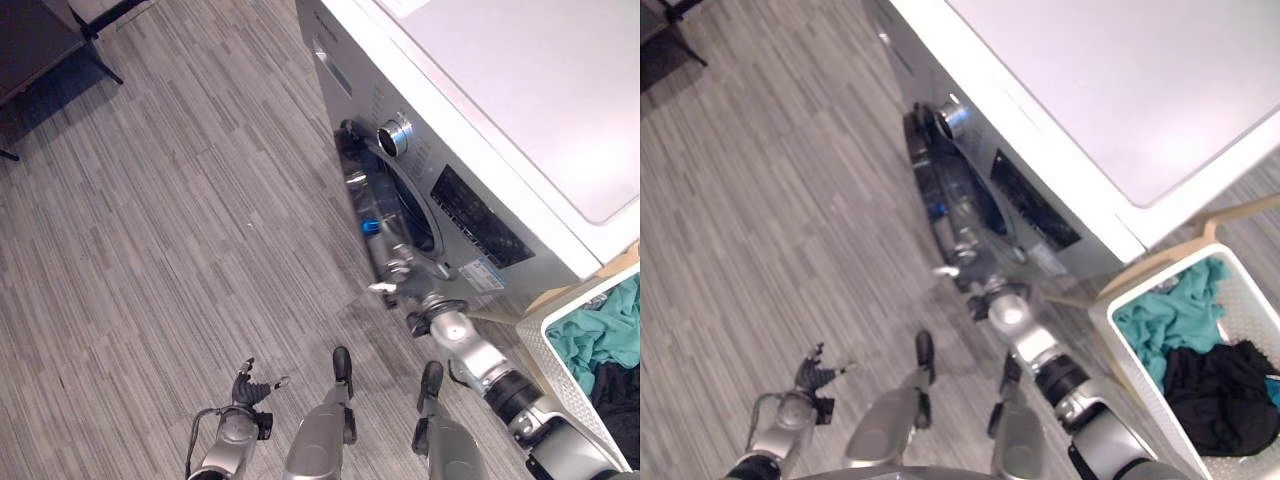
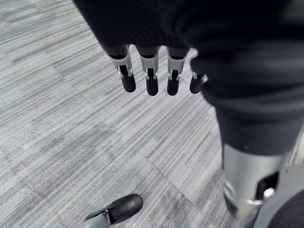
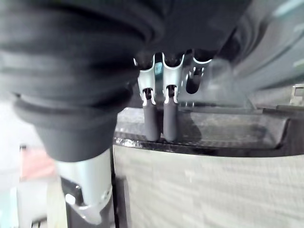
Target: Grab the laundry basket,head to the washer,open it,put in the laundry and shut it.
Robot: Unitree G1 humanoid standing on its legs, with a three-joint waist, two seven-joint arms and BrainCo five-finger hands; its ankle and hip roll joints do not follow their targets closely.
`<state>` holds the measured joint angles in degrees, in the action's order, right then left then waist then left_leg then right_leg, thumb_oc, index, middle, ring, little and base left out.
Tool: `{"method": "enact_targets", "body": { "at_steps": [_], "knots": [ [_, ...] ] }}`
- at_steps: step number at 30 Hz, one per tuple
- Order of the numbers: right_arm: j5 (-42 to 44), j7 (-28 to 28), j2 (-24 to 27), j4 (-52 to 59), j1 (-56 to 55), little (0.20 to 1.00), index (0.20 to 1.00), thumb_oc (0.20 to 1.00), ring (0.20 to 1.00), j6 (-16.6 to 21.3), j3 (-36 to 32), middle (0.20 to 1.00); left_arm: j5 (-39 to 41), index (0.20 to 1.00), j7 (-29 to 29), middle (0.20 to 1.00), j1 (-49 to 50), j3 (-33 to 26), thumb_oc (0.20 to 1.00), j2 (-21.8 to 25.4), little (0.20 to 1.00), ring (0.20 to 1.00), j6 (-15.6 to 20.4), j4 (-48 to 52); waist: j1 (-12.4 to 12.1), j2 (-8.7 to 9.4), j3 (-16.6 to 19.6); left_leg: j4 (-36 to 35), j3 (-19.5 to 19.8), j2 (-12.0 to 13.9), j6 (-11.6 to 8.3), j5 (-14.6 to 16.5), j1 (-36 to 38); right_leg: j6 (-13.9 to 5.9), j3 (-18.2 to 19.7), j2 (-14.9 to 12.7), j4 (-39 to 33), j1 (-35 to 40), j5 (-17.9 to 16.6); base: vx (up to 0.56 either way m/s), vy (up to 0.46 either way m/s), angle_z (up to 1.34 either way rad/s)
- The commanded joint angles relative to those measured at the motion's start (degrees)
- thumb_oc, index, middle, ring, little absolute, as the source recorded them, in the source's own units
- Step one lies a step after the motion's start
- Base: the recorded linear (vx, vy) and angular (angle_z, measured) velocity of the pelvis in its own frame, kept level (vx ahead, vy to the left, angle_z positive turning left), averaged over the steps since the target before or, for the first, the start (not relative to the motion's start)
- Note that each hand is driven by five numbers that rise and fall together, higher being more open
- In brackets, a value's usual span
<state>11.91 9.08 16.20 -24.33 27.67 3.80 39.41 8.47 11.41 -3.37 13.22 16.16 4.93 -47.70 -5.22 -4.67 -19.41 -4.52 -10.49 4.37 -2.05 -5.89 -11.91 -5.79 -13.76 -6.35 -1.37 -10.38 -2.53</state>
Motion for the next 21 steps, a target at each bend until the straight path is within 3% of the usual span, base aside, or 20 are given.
{"method": "enact_targets", "body": {
  "at_steps": [1, 2, 4, 11, 15, 18, 21],
  "knots": [
    [-0.25, -9.8, -12.59, 5.49, 12.11, 1.0, 1.0, 1.0, 1.0, 4.04, 8.12, 1.0, 1.21, 1.0, 1.68, 1.0, -3.98, 2.9, 1.0, 3.32, 1.0, 1.0, 1.54, -2.52, -4.44, 3.55, -1.66, 0.24, 2.44, -4.02, 0.15, 1.99, 0.36, -0.29, -0.9, -0.82, 5.73, -2.93, 4.8, -0.01, -0.104, 0.12],
    [1.99, -8.59, -16.08, 5.67, 16.21, 1.0, 1.0, 1.0, 1.0, 5.02, 8.01, 1.0, 2.06, 1.0, 2.42, 1.0, -5.33, 4.16, 1.0, 3.65, 1.0, 1.0, 2.1, -2.3, -5.52, 3.59, -1.94, 0.46, 3.26, -4.06, 0.0, 1.81, -0.04, -0.19, -1.37, -0.88, 5.99, -2.84, 4.97, -0.01, -0.077, 0.11],
    [3.07, -6.36, -17.32, 5.07, 19.09, 1.0, 1.0, 1.0, 1.0, 6.04, 6.28, 1.0, 2.67, 1.0, 2.98, 1.0, -6.02, 4.65, 1.0, 3.94, 1.0, 1.0, 2.58, -1.93, -6.28, 3.38, -1.93, 0.63, 4.08, -4.18, -0.09, 1.63, -0.42, -0.16, -2.02, -0.92, 6.2, -2.81, 5.08, -0.01, -0.077, 0.25],
    [3.66, -1.93, -8.92, 3.1, 20.6, 1.0, 1.0, 1.0, 1.0, 4.55, -0.15, 1.0, 2.39, 1.0, 2.19, 1.0, -5.09, 3.15, 1.0, 5.66, 1.0, 1.0, 1.88, -1.65, -6.89, 3.23, -1.47, 0.08, 5.51, -4.24, -0.38, 1.03, -1.21, -0.15, -3.37, -0.65, 5.7, -2.59, 5.1, 0.0, -0.028, 0.49],
    [4.19, -2.89, -3.07, 7.82, 12.31, 1.0, 1.0, 1.0, 1.0, 3.97, -2.95, 1.0, 0.35, 1.0, 1.64, 1.0, -2.8, 1.25, 1.0, 6.14, 1.0, 1.0, 0.97, 0.31, -5.43, 3.99, -1.88, -0.19, 4.26, -3.98, -0.38, 1.34, -1.0, -0.42, -2.66, -0.45, 5.09, -2.98, 4.33, 0.0, -0.002, -0.03],
    [2.67, -3.8, -1.4, 10.11, 7.85, 1.0, 1.0, 1.0, 1.0, 3.87, -3.44, 1.0, -0.09, 1.0, 1.45, 1.0, -2.38, 0.8, 1.0, 5.8, 1.0, 1.0, 1.01, 1.72, -4.41, 4.0, -2.16, -0.1, 3.47, -3.9, -0.28, 1.59, -0.8, -0.56, -2.08, -0.47, 4.84, -3.16, 3.95, -0.01, 0.02, -0.29],
    [-3.13, -5.52, 2.55, 13.95, -3.49, 1.0, 1.0, 1.0, 1.0, 3.62, -5.74, 1.0, -0.53, 1.0, 1.36, 1.0, -2.77, 0.25, 1.0, 4.78, 1.0, 1.0, 1.24, 6.65, -1.43, 4.01, -2.69, 0.07, 1.42, -3.67, -0.07, 2.18, -0.47, -0.9, -0.71, -0.51, 4.6, -3.75, 3.39, -0.02, 0.036, -0.3]
  ]
}}
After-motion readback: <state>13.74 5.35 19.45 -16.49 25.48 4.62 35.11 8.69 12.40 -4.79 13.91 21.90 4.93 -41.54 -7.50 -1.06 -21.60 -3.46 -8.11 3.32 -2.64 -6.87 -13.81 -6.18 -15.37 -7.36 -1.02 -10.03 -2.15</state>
